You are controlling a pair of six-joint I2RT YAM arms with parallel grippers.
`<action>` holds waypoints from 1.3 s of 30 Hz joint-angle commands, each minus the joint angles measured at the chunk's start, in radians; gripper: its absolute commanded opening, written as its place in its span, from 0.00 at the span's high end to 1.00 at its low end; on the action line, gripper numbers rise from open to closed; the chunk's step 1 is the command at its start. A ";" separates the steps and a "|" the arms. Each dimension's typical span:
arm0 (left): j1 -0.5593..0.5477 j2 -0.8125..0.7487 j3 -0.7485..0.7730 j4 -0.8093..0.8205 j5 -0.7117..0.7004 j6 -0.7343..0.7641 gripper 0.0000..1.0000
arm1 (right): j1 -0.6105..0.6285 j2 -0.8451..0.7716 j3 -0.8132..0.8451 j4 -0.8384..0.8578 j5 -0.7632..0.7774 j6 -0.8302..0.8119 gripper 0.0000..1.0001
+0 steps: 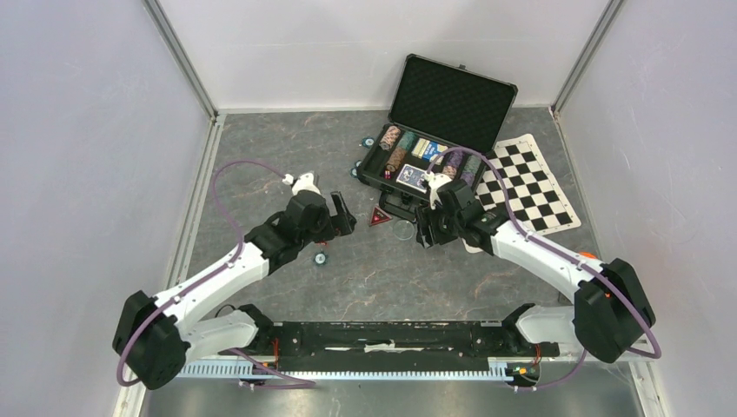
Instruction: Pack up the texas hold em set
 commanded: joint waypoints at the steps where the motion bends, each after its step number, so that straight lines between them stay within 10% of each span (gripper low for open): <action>1: -0.060 -0.048 0.037 -0.309 -0.260 0.016 0.00 | 0.004 -0.046 -0.061 0.160 -0.043 -0.020 0.32; 7: -0.095 -0.091 -0.042 -0.326 -0.257 -0.034 0.00 | 0.002 -0.158 -0.174 0.446 0.104 -0.049 0.15; 13: -0.136 -0.097 -0.066 -0.365 -0.250 -0.053 0.00 | 0.002 -0.174 -0.490 1.108 0.241 0.032 0.02; 17: -0.149 -0.154 -0.100 -0.368 -0.248 -0.062 0.00 | 0.018 -0.059 -0.668 1.755 0.142 0.011 0.02; 21: -0.149 -0.224 -0.133 -0.369 -0.246 -0.058 0.00 | 0.056 0.131 -0.548 1.794 0.072 -0.090 0.02; 24: -0.149 -0.251 -0.145 -0.383 -0.244 -0.056 0.00 | 0.102 0.296 -0.600 2.193 0.044 -0.140 0.02; 26: -0.149 -0.261 -0.146 -0.394 -0.240 -0.055 0.00 | 0.100 0.375 -0.604 2.354 -0.277 -0.304 0.02; 29: -0.149 -0.267 -0.148 -0.413 -0.229 -0.054 0.00 | 0.103 0.366 -0.385 1.890 -0.814 -0.530 0.02; 32: -0.150 -0.261 -0.145 -0.433 -0.225 -0.051 0.00 | 0.140 0.360 -0.282 1.589 -0.519 -0.499 0.02; 39: -0.149 -0.151 -0.135 -0.425 -0.228 -0.052 0.00 | 0.197 0.403 -0.221 1.373 -0.637 -0.822 0.02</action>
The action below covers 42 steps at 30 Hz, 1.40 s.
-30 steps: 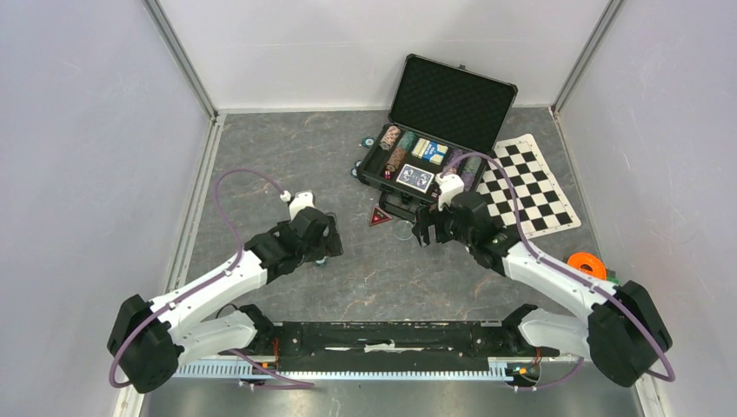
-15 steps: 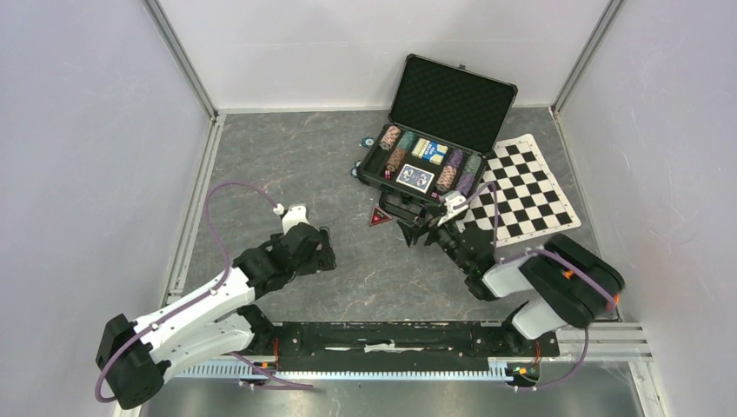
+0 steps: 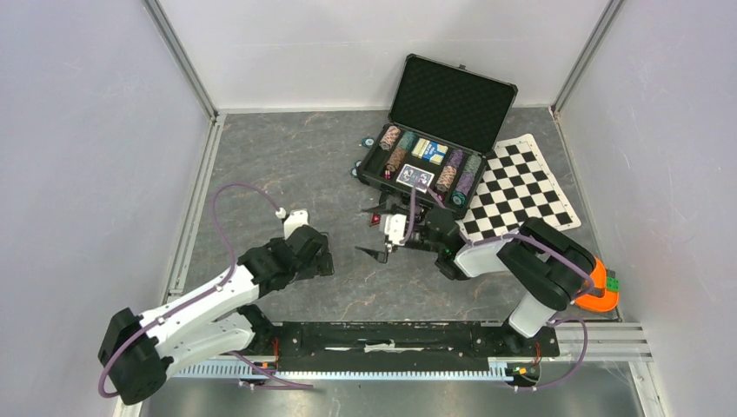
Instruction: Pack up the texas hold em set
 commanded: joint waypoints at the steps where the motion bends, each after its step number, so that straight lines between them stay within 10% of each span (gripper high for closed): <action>1: -0.005 0.080 0.013 0.001 -0.009 -0.021 0.00 | 0.017 0.065 0.132 -0.310 -0.133 -0.199 0.02; 6: -0.004 0.127 0.007 0.062 0.001 -0.017 0.00 | 0.043 0.238 0.413 -0.695 -0.193 -0.234 0.02; 14: 0.037 0.200 0.002 0.137 0.043 -0.005 0.03 | 0.047 0.228 0.254 -0.334 -0.165 -0.146 0.02; 23: 0.091 0.319 0.056 0.163 0.088 0.055 0.06 | 0.047 0.333 0.471 -0.630 -0.207 -0.177 0.02; 42: 0.167 0.464 0.107 0.195 0.154 0.105 0.18 | 0.044 0.109 0.256 -0.519 -0.066 -0.163 0.02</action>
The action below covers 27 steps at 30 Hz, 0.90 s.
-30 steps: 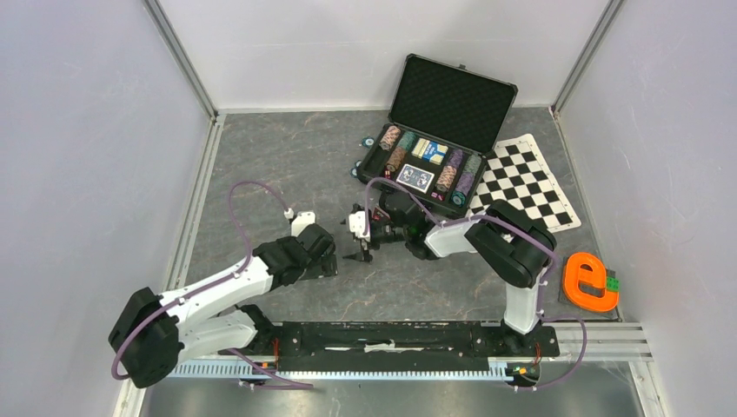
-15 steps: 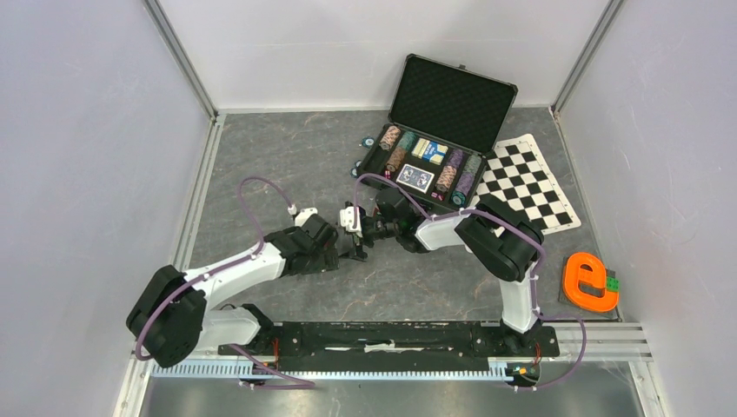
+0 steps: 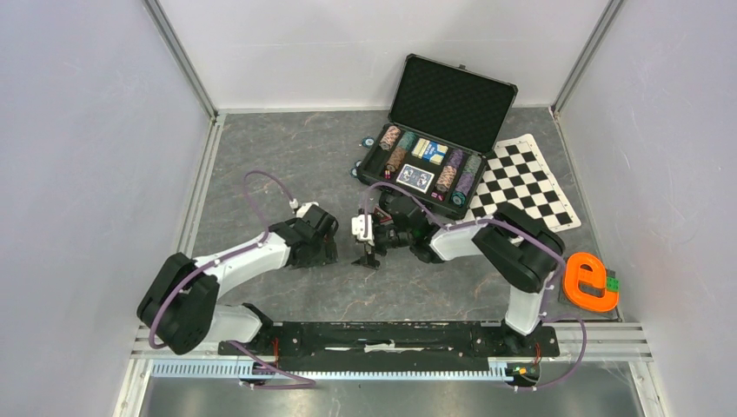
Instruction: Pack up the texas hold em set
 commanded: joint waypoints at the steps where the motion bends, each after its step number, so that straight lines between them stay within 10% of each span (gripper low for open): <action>1: 0.007 0.060 0.039 0.044 0.032 0.039 0.22 | 0.002 -0.130 -0.050 0.095 0.035 -0.001 0.02; 27: 0.013 0.134 0.047 0.028 0.059 0.017 0.48 | 0.002 -0.460 -0.288 0.272 0.236 0.045 0.02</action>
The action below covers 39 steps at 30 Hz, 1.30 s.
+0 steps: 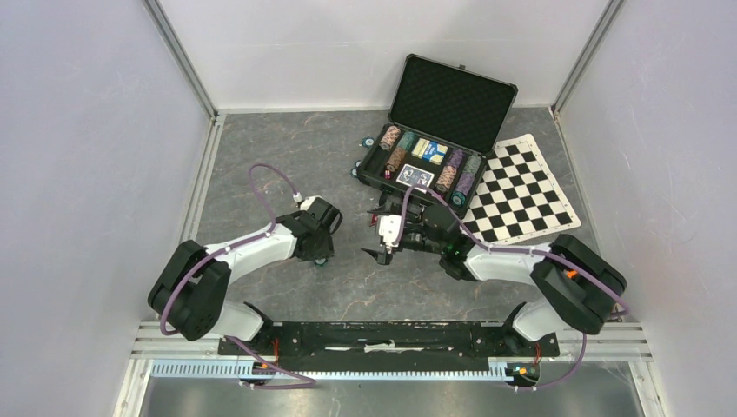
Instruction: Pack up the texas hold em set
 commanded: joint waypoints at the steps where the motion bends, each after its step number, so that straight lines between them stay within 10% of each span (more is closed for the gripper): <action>1: -0.002 0.018 -0.022 -0.006 0.060 -0.004 0.47 | 0.002 -0.091 -0.071 0.122 0.104 0.030 0.02; 6: -0.003 -0.001 0.014 -0.095 0.049 0.028 0.31 | 0.002 -0.146 -0.124 0.151 0.143 0.071 0.02; 26: -0.005 0.059 0.079 -0.136 0.036 0.061 0.38 | 0.003 -0.553 -0.370 0.046 0.535 0.403 0.02; 39: -0.005 0.101 0.096 -0.130 0.031 0.068 0.44 | 0.002 -0.648 -0.460 0.004 0.493 0.438 0.02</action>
